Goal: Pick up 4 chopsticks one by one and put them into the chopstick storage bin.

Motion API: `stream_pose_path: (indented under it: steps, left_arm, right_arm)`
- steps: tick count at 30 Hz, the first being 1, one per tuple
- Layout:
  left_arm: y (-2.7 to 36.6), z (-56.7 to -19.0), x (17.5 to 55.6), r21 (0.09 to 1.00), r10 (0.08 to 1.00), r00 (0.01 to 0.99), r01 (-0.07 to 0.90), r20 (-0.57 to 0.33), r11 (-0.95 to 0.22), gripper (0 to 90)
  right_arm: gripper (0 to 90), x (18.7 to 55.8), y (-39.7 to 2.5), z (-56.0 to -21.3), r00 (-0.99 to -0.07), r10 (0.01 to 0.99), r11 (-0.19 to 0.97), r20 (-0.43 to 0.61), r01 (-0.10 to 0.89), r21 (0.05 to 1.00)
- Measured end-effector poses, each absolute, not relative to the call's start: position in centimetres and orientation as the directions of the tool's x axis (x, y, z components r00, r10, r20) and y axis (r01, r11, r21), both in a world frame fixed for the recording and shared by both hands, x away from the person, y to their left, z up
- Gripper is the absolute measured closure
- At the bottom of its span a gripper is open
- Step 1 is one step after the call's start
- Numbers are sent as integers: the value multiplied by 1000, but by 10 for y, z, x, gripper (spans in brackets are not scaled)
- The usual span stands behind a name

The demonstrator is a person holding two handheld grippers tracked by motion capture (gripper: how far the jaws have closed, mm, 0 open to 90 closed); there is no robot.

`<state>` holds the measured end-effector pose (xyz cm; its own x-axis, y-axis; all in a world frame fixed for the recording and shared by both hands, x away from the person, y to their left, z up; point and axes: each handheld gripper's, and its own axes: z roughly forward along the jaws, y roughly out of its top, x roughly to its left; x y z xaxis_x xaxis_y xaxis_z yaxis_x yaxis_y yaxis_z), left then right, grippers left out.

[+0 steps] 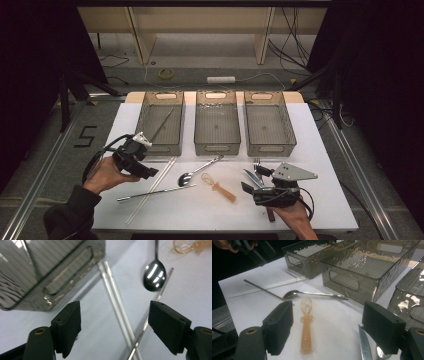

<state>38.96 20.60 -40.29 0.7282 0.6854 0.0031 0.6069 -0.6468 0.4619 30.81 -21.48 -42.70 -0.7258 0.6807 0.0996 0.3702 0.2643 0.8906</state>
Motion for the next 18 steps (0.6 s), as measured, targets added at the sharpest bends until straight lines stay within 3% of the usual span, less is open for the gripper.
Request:
stream_pose_path:
  steps: [9, 18]
  left_arm:
    - [199, -416, 377, 369, 649, 760, 594, 35, -715, 301]
    - [200, -433, 372, 258, 610, 790, 579, 59, -774, 427]
  right_arm:
    - [261, 308, -215, -427, -727, 679, 266, 101, 372, 889]
    - [261, 308, -215, -427, -729, 678, 269, 98, 370, 889]
